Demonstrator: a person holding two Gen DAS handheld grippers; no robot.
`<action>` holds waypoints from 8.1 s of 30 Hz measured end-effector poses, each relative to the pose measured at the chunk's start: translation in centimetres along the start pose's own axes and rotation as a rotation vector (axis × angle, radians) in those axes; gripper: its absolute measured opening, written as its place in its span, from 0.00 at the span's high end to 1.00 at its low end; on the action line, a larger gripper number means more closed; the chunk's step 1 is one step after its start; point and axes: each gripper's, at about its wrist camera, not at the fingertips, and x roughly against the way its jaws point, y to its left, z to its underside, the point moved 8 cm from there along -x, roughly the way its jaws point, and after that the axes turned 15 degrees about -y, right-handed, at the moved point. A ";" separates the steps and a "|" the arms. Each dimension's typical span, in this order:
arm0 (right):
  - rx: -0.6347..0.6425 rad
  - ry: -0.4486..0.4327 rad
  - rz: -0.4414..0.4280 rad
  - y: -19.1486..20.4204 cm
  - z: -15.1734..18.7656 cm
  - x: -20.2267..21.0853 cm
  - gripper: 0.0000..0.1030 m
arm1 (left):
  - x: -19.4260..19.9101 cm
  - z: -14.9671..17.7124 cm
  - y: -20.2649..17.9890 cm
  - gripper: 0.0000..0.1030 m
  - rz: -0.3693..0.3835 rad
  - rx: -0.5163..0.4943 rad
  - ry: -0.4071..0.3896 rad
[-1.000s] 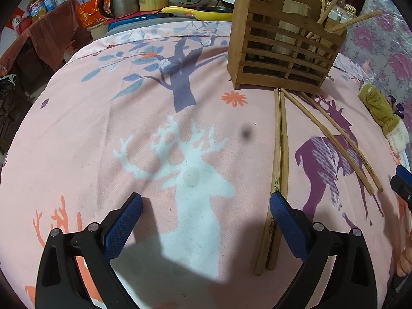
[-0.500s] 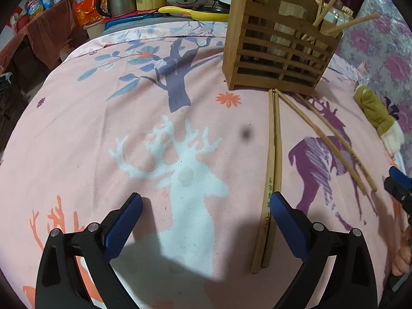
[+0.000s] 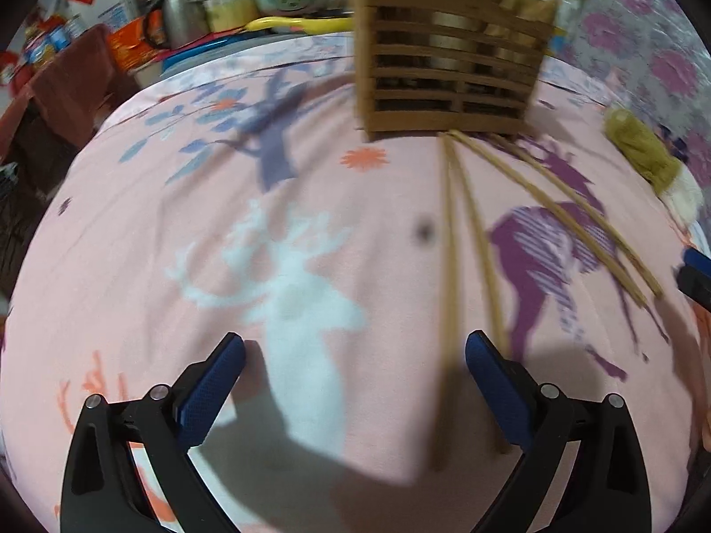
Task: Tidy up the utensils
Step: 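Close the left tool on a chopstick while the right tool closes on another, then lift both held chopsticks and carry them over the wooden holder, then lower the chopsticks into the holder and open the left tool while the right tool opens, then bring both open tools back down to the last loose chopsticks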
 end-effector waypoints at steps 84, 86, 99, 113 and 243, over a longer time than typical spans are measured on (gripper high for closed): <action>0.167 -0.347 -0.136 7.0 -8.9 9.3 0.94 | 16.5 -10.8 -4.3 0.95 0.110 -0.060 -0.433; 0.167 -0.358 -0.142 7.4 -9.7 9.7 0.94 | 16.9 -11.7 -4.6 0.95 0.115 -0.063 -0.441; 0.144 -0.459 -0.176 9.5 -14.6 11.3 0.94 | 20.8 -19.1 -5.6 0.95 0.129 -0.037 -0.565; 0.120 -0.642 -0.128 11.3 -22.4 11.1 0.94 | 21.0 -26.9 -6.2 0.95 0.061 -0.026 -0.715; 0.022 0.001 -0.176 4.3 -0.2 -0.4 0.55 | 5.4 -3.1 -3.8 0.14 0.096 0.034 -0.217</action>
